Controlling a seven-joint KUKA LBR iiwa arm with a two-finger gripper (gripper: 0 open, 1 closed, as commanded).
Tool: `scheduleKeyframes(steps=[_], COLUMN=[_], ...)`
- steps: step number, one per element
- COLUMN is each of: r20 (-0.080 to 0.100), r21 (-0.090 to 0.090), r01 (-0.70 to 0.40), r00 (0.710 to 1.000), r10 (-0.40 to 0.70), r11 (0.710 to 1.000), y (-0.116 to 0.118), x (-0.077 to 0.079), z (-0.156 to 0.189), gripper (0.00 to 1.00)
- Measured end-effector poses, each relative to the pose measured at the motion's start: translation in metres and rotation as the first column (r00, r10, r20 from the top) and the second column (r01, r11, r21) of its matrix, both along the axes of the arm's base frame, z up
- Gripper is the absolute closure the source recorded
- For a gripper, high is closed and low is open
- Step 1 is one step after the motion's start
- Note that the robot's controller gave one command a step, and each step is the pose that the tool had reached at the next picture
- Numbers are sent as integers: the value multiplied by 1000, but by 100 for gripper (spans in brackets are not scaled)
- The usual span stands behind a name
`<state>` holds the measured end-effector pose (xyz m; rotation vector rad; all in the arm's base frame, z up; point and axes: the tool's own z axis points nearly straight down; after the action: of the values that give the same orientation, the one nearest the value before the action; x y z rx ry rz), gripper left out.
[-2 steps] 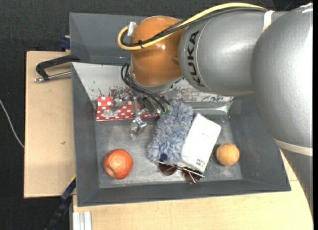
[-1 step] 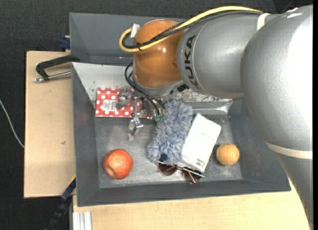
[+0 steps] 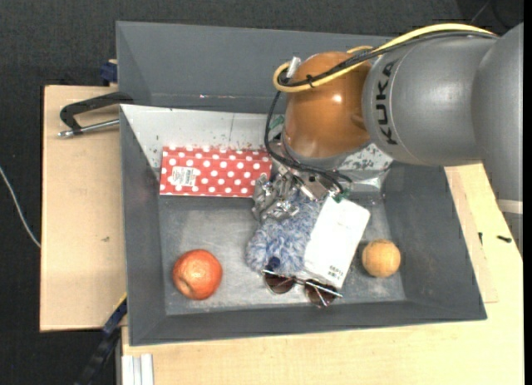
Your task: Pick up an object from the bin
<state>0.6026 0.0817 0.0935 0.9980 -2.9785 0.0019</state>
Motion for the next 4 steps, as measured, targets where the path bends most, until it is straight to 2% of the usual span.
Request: scheduleKeyframes(steps=[1,2,3,4], r20=[1,-3,8,9], r21=[3,4,4,3], r01=[-3,-12,-13,-13], r00=[1000,1000,1000,1000], r10=[3,12,13,13], r11=[1000,1000,1000,1000], y=[4,-3,-7,-7], x=[0,-6,-4,-4], z=[1,45,202,224], gripper=[100,100,0,0])
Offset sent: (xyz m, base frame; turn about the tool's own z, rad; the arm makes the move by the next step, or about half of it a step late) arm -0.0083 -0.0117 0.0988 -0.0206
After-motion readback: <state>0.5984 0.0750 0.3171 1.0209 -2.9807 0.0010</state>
